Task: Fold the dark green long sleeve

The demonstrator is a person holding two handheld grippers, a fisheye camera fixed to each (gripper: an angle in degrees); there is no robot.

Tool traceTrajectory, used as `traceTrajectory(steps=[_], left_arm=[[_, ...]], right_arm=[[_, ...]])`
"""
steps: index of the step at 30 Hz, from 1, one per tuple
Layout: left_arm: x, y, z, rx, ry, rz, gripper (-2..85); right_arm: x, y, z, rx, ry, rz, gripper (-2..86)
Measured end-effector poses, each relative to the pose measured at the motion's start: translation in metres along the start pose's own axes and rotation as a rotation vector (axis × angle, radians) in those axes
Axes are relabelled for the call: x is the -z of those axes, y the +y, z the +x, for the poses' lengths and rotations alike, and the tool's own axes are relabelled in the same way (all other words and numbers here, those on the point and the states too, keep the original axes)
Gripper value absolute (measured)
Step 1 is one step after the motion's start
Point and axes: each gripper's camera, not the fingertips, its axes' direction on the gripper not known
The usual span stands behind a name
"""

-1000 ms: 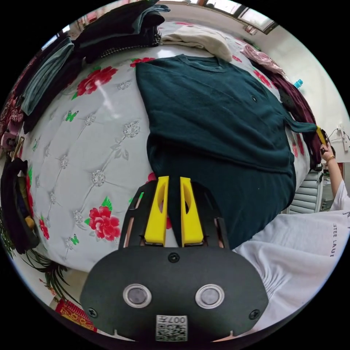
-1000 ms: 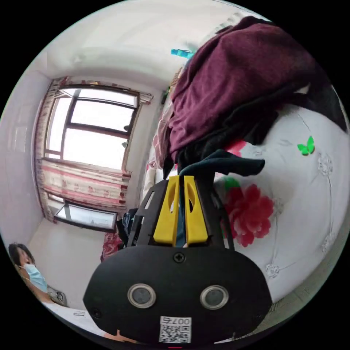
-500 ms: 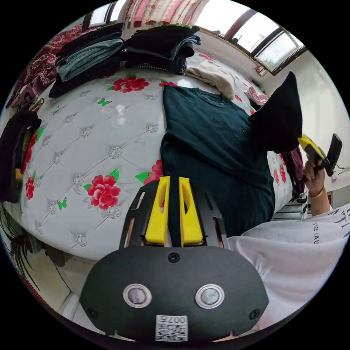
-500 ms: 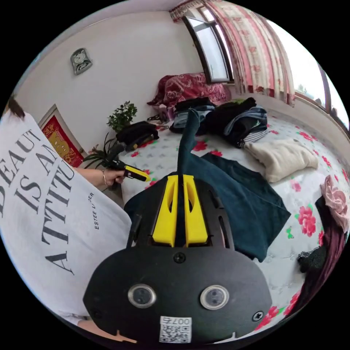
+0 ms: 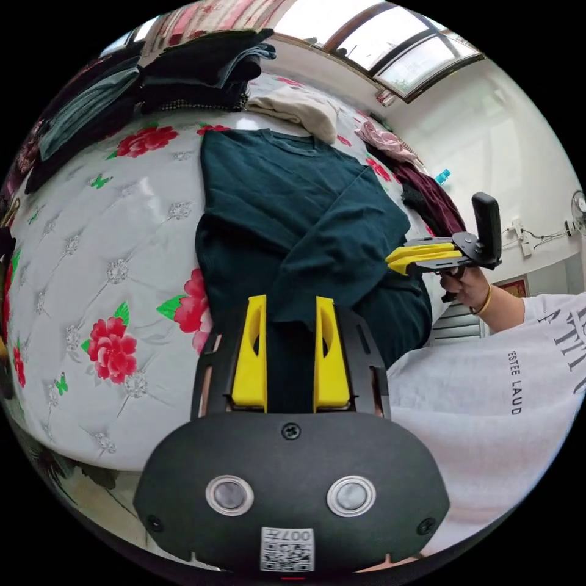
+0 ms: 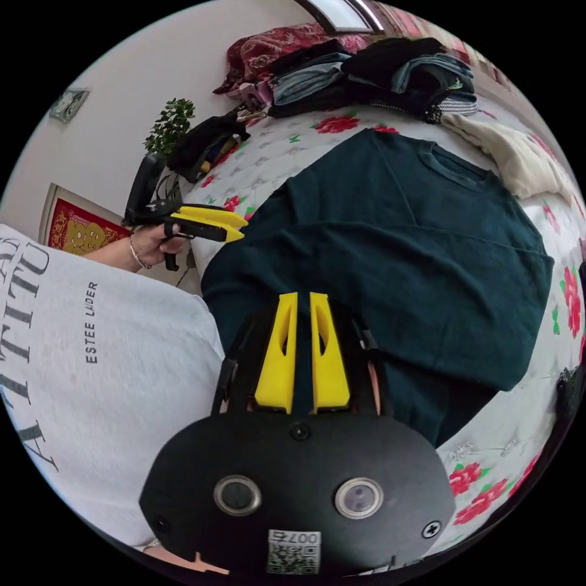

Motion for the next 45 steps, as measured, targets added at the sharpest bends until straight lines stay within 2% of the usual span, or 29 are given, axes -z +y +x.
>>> traceTrajectory(steps=[3,5,7,9,11,17,24,27,31,35,39,42,44,45], left_arm=[[-0.020,-0.013,0.020,-0.077,-0.059,-0.089,3.6],[-0.040,-0.016,0.037,-0.162,-0.201,-0.226,-0.2],[-0.032,-0.012,0.047,-0.235,-0.240,-0.216,-0.6],[-0.015,-0.009,0.050,-0.250,-0.258,-0.183,-0.7],[0.010,-0.003,0.041,-0.205,-0.183,-0.117,-0.3],[0.036,0.027,-0.001,-0.018,-0.277,-0.128,4.6],[0.052,0.094,-0.044,0.267,-0.118,-0.095,8.3],[0.043,0.117,-0.050,0.298,-0.106,-0.133,10.5],[0.017,0.143,-0.045,0.239,-0.118,-0.229,12.6],[-0.008,0.138,-0.038,0.156,-0.118,-0.237,13.8],[-0.036,0.121,-0.040,0.138,-0.133,-0.284,13.1],[-0.054,0.111,-0.043,0.148,-0.164,-0.339,3.7],[-0.053,0.109,-0.041,0.121,-0.186,-0.361,0.8],[-0.048,0.108,-0.040,0.090,-0.141,-0.390,0.2]], right_arm=[[-0.002,-0.004,0.025,-0.075,0.014,0.007,3.0],[-0.019,-0.005,0.031,-0.093,0.005,-0.044,3.3],[-0.043,-0.001,0.025,-0.095,0.015,-0.101,3.6],[-0.043,0.006,0.014,-0.088,0.076,-0.054,3.7],[-0.041,0.010,0.009,-0.092,0.091,-0.042,3.8],[-0.008,0.044,0.025,-0.208,0.024,0.064,4.4],[0.054,0.172,0.061,-0.453,0.041,0.155,5.4],[0.061,0.243,0.076,-0.593,0.015,0.135,6.1],[0.050,0.316,0.081,-0.708,-0.051,0.104,7.9],[0.021,0.333,0.088,-0.714,-0.171,0.061,9.3],[-0.015,0.319,0.096,-0.658,-0.164,-0.041,8.5],[-0.036,0.305,0.104,-0.623,-0.174,-0.114,4.6],[-0.037,0.301,0.104,-0.599,-0.155,-0.140,2.0],[-0.031,0.301,0.103,-0.578,-0.137,-0.139,1.0]])
